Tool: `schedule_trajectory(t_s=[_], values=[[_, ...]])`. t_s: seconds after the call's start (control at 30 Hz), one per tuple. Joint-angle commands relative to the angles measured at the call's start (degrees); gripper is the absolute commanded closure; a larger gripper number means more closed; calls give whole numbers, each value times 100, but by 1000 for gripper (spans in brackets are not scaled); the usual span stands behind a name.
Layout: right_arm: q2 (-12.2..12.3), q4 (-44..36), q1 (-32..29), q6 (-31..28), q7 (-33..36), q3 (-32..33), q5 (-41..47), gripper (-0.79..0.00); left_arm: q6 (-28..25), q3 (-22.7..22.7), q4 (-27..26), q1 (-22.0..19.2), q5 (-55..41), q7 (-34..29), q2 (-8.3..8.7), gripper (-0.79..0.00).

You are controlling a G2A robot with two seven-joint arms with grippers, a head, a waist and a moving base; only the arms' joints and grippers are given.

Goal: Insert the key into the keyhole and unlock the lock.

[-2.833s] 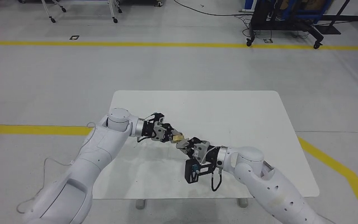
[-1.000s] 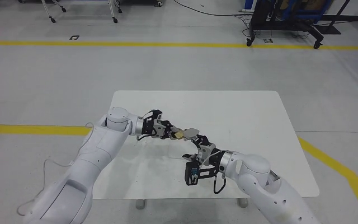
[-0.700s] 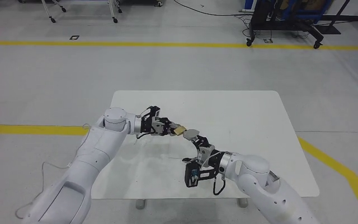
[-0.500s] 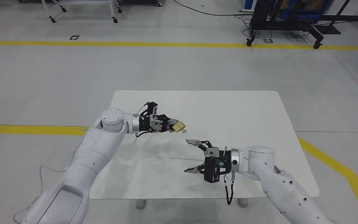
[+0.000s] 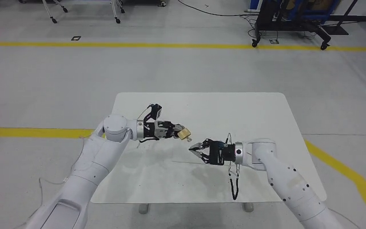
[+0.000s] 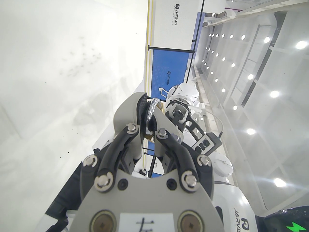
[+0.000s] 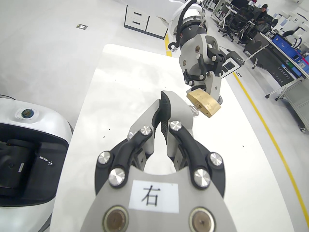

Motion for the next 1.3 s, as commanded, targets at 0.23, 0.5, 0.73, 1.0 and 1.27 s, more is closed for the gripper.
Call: schedule_trajectory(t_s=[0.23,0.5,0.73,1.0,1.27], values=[[-63,338,238,92,359,-133,502,0,55,-26,-180,83,164,-58,40,0],[-134,527,533,6,599,-376,730,0,66,-42,-229,109,186,-103,53,0],[-88,-51,412,143,416,-319,249,-662,121,-195,-187,164,-37,157,63,0],[83,-977,-428,1551,-405,25,-1528,-606,170,-335,-301,306,-215,616,64,0],[24,-1214,-768,3252,618,-201,-2772,-320,236,-335,-389,354,-180,642,67,0]])
